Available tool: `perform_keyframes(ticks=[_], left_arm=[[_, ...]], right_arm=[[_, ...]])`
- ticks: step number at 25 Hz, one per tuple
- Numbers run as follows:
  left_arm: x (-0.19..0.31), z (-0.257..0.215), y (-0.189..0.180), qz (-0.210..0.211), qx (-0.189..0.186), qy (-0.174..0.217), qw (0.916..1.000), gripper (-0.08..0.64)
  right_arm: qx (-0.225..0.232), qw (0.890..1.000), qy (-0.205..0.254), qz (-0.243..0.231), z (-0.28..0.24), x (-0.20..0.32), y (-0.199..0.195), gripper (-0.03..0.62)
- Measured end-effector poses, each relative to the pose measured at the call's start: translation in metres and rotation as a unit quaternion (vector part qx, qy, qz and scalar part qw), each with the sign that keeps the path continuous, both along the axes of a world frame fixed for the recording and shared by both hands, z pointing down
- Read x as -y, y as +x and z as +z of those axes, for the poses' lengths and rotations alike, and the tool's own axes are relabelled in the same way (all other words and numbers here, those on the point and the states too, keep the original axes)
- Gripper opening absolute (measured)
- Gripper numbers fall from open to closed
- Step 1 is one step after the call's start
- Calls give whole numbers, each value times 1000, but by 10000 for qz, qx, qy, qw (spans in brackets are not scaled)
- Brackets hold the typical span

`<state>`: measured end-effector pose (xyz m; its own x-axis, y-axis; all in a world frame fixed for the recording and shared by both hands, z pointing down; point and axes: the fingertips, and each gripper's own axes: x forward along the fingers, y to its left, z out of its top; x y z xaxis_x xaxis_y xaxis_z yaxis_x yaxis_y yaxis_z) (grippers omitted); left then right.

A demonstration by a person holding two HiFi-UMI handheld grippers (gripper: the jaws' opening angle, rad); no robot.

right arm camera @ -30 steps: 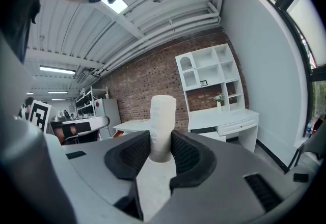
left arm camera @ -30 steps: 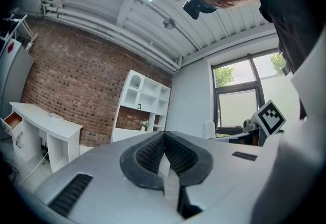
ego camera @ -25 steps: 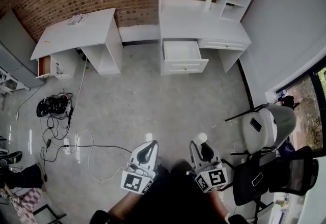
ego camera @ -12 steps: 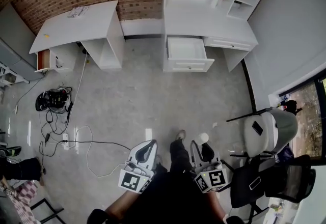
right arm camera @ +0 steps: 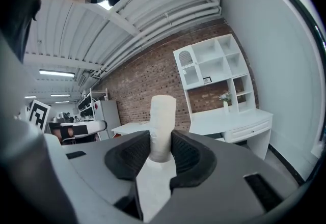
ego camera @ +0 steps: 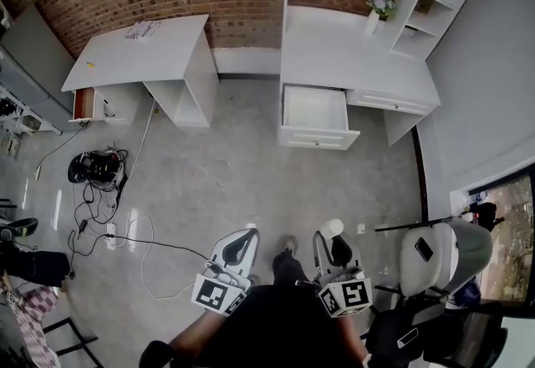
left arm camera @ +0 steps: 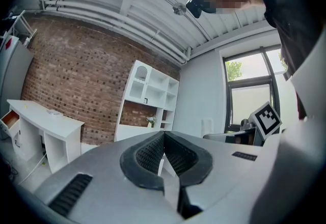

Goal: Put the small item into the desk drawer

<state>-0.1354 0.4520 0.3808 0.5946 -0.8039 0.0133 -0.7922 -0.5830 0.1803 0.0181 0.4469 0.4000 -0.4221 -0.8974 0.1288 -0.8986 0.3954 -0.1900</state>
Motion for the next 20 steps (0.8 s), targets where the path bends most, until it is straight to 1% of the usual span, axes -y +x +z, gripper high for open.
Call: perform_keyframes(ticks=[4, 9, 13, 16, 20], left_arm=[[38, -19, 35, -81, -83, 60, 9999, 23], [67, -26, 64, -130, 66, 145, 9998, 23], [80, -27, 90, -39, 132, 126, 9998, 23], [94, -27, 103, -10, 125, 146, 9998, 23], [112, -20, 113, -2, 102, 80, 9999, 23]], right_arm=[[42, 9998, 19, -179, -6, 40, 34, 141], [-28, 9996, 92, -272, -5, 75, 67, 141], [66, 9998, 36, -208, -1, 88, 90, 141], [85, 9997, 15, -213, 2, 100, 98, 141], [102, 9997, -53, -223, 8, 114, 105, 141]])
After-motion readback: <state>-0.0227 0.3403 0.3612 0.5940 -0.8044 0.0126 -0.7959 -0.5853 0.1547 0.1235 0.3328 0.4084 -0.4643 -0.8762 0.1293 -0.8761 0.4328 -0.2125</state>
